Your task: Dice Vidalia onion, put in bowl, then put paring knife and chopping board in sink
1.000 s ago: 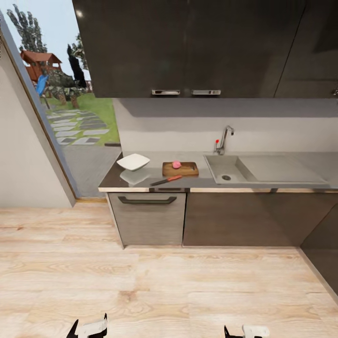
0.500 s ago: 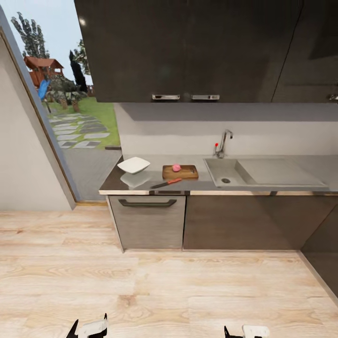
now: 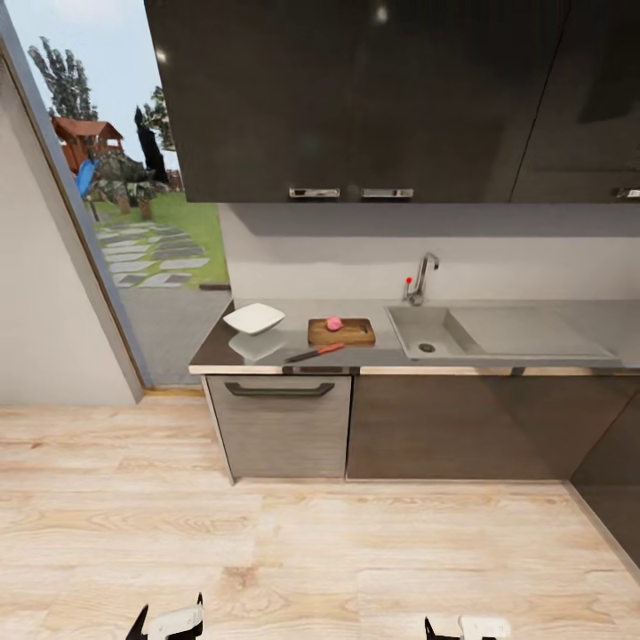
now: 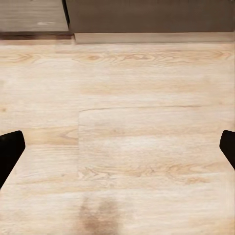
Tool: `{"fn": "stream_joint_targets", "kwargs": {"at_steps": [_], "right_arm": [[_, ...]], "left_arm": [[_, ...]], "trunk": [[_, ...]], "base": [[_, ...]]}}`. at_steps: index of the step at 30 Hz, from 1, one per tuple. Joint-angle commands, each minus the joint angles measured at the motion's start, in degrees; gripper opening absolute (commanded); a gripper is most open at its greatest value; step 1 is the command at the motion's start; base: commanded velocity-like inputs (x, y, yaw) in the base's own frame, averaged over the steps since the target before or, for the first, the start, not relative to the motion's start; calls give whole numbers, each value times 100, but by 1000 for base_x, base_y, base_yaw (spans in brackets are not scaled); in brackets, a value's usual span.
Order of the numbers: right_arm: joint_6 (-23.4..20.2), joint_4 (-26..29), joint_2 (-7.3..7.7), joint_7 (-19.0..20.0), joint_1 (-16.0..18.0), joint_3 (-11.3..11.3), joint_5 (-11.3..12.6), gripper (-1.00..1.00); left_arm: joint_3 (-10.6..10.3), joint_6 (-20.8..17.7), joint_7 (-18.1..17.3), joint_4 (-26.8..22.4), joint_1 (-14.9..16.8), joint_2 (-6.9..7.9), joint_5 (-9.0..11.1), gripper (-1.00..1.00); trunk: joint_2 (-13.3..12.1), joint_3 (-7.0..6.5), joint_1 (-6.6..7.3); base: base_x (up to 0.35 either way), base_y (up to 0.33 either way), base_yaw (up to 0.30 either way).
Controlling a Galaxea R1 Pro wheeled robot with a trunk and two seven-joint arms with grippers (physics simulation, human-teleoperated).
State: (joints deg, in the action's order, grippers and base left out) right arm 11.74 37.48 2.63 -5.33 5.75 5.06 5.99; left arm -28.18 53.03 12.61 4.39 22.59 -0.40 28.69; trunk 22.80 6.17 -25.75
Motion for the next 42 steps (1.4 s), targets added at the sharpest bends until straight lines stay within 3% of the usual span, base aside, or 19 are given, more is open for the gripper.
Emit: {"fn": "stream_joint_targets", "kwargs": {"at_steps": [1, 42], "right_arm": [[21, -2, 9, -45, 5, 48, 60, 100], [22, -3, 9, -47, 5, 48, 60, 100]], "left_arm": [[-47, 22, 18, 18, 8, -4, 22, 100], [-47, 15, 17, 18, 8, -4, 22, 100]], "trunk": [[12, 3, -4], [12, -368, -4]], "base": [[0, 0, 0], [0, 0, 0]]}}
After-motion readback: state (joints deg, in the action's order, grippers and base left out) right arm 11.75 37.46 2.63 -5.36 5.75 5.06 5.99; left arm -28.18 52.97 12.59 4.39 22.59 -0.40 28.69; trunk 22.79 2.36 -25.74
